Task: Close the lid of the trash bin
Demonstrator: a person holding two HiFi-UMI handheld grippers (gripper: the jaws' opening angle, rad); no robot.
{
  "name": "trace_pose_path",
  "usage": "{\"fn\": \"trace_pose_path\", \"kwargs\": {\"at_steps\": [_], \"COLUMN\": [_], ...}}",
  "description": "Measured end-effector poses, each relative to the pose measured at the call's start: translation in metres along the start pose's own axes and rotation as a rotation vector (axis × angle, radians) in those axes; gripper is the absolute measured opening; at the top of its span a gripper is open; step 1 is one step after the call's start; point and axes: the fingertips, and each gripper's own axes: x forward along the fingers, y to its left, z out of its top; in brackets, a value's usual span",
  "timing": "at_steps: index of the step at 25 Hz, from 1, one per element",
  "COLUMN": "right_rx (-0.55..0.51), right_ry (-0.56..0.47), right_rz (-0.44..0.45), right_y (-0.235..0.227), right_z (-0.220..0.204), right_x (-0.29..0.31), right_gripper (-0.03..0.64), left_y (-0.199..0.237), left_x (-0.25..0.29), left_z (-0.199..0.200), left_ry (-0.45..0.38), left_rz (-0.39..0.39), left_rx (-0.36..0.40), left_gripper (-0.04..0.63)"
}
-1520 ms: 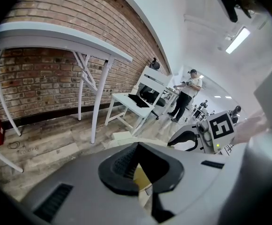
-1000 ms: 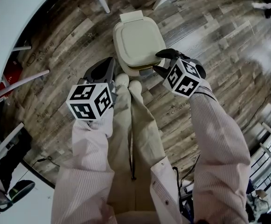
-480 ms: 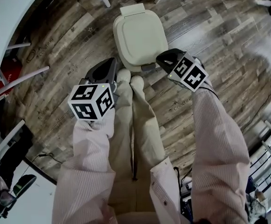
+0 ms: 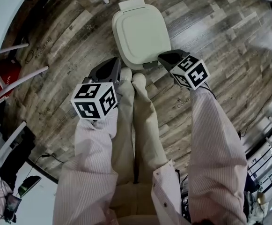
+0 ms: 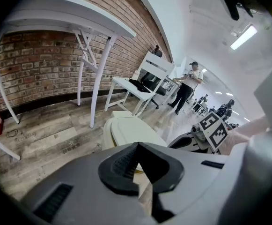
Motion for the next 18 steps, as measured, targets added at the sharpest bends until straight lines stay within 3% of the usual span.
{"fn": "trace_pose_path", "kwargs": {"at_steps": [9, 18], "right_rx": [0.197, 0.246], "right_ry": [-0.053, -0.055], "right_rz": [-0.045, -0.097], "right_y": [-0.010, -0.017], "right_z": [-0.017, -0.029], "right_x": [0.016, 0.032], "right_gripper": [0.003, 0.003], "left_y": [0.004, 0.007], "left_x": [0.017, 0.034], "left_z": [-0.027, -0.046], "left_ry": [0.054, 0.079], "left_rz": [-0.021, -0.037], "left_rx": [0.011, 0.011], "left_gripper": [-0.008, -0.008]}}
